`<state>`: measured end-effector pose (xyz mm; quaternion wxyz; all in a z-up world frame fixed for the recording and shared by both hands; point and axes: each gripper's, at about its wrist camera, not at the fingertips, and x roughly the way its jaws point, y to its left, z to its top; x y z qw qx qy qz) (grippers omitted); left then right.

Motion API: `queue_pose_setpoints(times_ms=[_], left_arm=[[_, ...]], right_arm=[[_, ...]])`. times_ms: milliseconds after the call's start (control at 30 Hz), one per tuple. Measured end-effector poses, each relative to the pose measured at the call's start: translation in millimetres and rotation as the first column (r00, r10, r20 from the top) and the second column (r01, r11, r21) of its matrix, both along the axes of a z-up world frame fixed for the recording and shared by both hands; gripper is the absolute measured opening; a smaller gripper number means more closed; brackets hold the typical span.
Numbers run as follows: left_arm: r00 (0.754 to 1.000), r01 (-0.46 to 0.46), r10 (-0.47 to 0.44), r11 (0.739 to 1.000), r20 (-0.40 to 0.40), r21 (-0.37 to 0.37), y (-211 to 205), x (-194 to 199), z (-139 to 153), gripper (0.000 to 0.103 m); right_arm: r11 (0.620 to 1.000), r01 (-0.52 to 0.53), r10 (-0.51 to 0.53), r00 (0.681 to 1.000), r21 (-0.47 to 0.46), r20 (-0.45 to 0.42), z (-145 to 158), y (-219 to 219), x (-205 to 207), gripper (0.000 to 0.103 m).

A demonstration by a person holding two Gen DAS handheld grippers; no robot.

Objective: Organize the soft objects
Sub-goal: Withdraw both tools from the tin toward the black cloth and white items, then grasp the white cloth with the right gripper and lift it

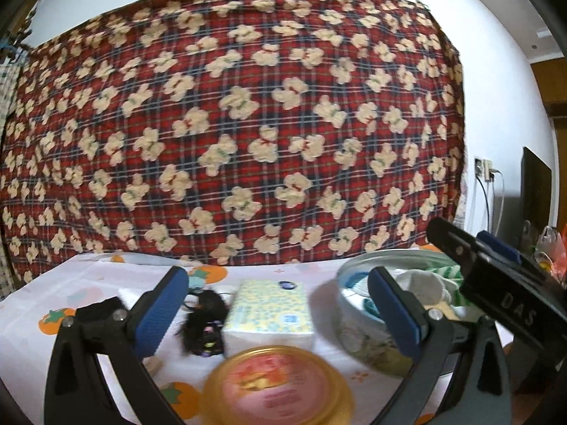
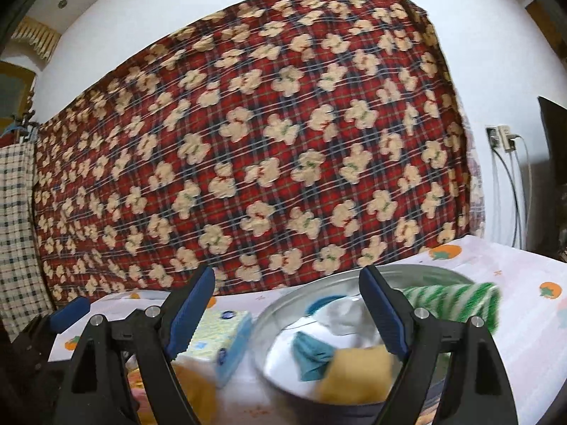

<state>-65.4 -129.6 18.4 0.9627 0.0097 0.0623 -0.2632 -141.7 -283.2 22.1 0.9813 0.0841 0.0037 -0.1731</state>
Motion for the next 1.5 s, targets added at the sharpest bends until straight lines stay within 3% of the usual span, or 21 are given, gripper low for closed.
queue_pose_setpoints(times_ms=[533,867,967,1133,1233,1400,1500], left_arm=[[0.987,-0.156,0.156,0.987,-0.026,0.030,82.2,48.1,-4.5,0.102],[0.950,-0.299,0.299,0.954,-0.091,0.010,149.0,90.3,-10.7,0.102],[0.929,-0.356,0.356,0.934,-0.103,0.018,168.3,105.2,-12.3,0.102],[0.878,-0.450,0.449,0.892,-0.166,0.030,200.1,135.8,-17.1,0.102],[0.859,-0.478,0.470,0.878,-0.205,0.009,218.8,150.0,-19.8,0.102],[0.849,-0.443,0.418,0.896,-0.323,-0.006,234.8,177.3,-28.6,0.102],[0.827,-0.433,0.388,0.901,-0.408,-0.019,242.3,191.6,-36.3,0.102]], right_arm=[[0.990,-0.143,0.143,0.989,-0.014,-0.044,-4.8,84.7,40.5,0.085],[0.964,-0.264,0.261,0.950,0.006,-0.170,-12.9,135.6,82.2,0.085],[0.955,-0.296,0.290,0.932,0.008,-0.219,-17.0,150.3,96.5,0.085],[0.932,-0.359,0.326,0.886,-0.044,-0.329,-24.2,184.7,126.1,0.085],[0.908,-0.419,0.379,0.844,-0.025,-0.380,-28.1,200.0,144.7,0.085],[0.875,-0.484,0.423,0.740,0.023,-0.523,-43.0,222.1,186.1,0.085],[0.867,-0.495,0.430,0.685,0.057,-0.589,-52.3,229.9,205.5,0.085]])
